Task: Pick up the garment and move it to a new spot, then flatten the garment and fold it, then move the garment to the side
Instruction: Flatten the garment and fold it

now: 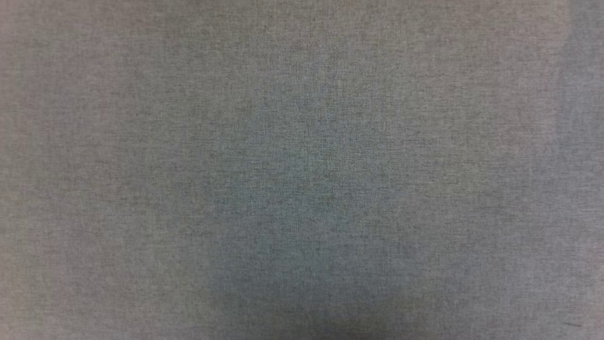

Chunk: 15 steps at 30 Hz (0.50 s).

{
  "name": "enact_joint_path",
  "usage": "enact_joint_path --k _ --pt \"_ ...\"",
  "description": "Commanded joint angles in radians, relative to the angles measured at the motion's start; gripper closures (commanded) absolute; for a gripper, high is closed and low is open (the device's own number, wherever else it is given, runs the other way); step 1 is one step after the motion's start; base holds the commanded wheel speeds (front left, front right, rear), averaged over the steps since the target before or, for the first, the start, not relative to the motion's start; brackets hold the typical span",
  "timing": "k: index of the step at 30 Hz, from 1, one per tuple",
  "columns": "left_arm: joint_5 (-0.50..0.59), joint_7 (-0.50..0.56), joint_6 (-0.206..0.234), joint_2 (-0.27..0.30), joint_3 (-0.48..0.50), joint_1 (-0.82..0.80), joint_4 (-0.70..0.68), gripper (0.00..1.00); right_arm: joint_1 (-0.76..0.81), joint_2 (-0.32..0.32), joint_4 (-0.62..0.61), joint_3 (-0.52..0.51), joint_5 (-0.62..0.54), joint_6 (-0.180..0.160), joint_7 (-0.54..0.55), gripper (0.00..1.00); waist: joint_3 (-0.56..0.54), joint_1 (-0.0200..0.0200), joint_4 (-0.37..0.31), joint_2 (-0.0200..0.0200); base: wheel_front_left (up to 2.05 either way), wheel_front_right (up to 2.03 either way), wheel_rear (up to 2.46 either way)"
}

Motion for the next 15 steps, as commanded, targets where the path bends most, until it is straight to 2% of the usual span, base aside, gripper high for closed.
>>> enact_joint_path --k 1,7,15 --pt "-0.002 -0.041 0.0 -0.005 0.007 -0.011 0.023 1.0 -0.007 0.003 0.027 0.002 -0.008 -0.002 -0.024 1.0 0.024 -0.0003 -0.002 0.0 0.0 0.0 0.0" --pt "-0.017 -0.135 -0.009 -0.052 -0.027 0.063 0.111 1.0 0.038 0.018 0.1 0.033 0.007 -0.002 -0.101 1.0 0.013 -0.0003 0.006 0.0 0.0 0.0 0.0" --pt "-0.072 -0.188 -0.016 -0.088 -0.052 0.247 0.166 1.0 0.191 0.003 0.151 0.102 0.069 -0.002 -0.16 1.0 -0.054 -0.0003 0.018 0.0 0.0 0.0 0.0"
